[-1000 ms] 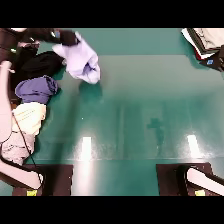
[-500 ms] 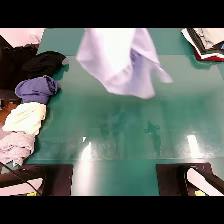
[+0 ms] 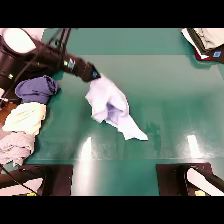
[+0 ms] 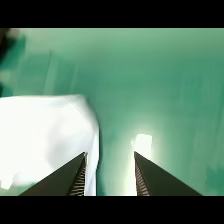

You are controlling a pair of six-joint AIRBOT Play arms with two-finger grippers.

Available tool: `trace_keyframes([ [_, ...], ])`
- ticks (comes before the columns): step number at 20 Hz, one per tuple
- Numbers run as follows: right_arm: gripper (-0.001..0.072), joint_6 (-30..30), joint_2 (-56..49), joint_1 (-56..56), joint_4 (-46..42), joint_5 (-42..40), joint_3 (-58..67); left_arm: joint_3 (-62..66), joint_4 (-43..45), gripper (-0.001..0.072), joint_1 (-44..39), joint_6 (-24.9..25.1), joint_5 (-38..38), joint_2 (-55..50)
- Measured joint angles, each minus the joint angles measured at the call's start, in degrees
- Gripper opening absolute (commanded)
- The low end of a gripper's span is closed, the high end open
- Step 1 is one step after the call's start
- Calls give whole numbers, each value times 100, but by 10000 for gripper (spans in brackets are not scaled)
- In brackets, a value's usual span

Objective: Fold the shirts.

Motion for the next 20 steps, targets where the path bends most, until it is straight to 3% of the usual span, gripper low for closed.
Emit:
trace_keyframes([
  [4, 355, 0, -131, 0, 2, 341, -61, -573, 374, 595, 745, -400, -385, 13],
  [9, 354, -52, 256, 0, 2, 310, -831, -1878, 400, 595, 1062, -459, -435, 61],
  [14, 354, -83, 734, 2, 15, 37, -1840, -3209, 13, 594, 1123, 116, 302, 76],
  [19, 354, -87, 935, 9, 42, -138, -2328, -3665, -315, 592, 1139, 452, 1027, 76],
  [20, 354, -87, 951, 11, 44, -151, -2363, -3698, -385, 509, 1139, 481, 1123, 68],
])
